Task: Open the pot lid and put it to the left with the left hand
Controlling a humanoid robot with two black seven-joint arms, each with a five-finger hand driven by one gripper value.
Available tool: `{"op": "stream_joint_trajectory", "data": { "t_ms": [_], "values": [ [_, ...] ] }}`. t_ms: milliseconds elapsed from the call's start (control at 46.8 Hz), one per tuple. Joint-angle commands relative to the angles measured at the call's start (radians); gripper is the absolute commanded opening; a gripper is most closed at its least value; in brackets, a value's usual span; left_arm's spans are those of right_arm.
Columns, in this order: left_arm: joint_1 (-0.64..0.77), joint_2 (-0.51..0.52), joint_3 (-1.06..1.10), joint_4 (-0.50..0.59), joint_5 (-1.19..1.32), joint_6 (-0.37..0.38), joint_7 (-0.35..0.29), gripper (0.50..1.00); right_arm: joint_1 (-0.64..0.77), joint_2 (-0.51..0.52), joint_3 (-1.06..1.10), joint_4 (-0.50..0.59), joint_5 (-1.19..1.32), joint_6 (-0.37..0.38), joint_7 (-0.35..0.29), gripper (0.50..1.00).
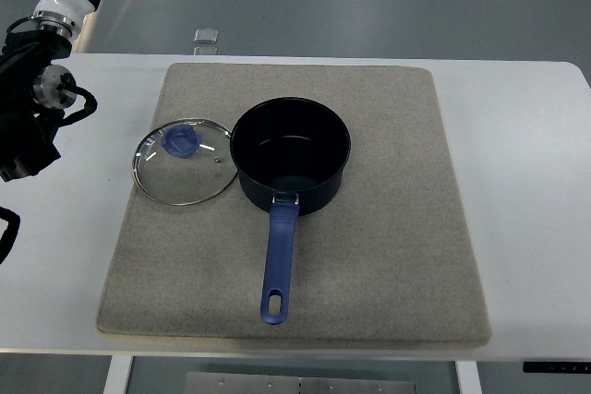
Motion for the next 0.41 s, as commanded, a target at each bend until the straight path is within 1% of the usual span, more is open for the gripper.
{"op": "stream_joint_trajectory", "data": {
  "t_ms": [0,384],
  "values": [
    [-0.002,-0.021,-0.002,0.000,0.001,0.006,0.000,0.906,0.000,0.000,0.002,0.000,0.000,0.000,0.000,0.915],
    [-0.002,-0.052,-0.029,0.000,-0.001,0.019,0.000,0.906,0.003,0.000,0.008,0.000,0.002,0.000,0.000,0.915]
  ]
}}
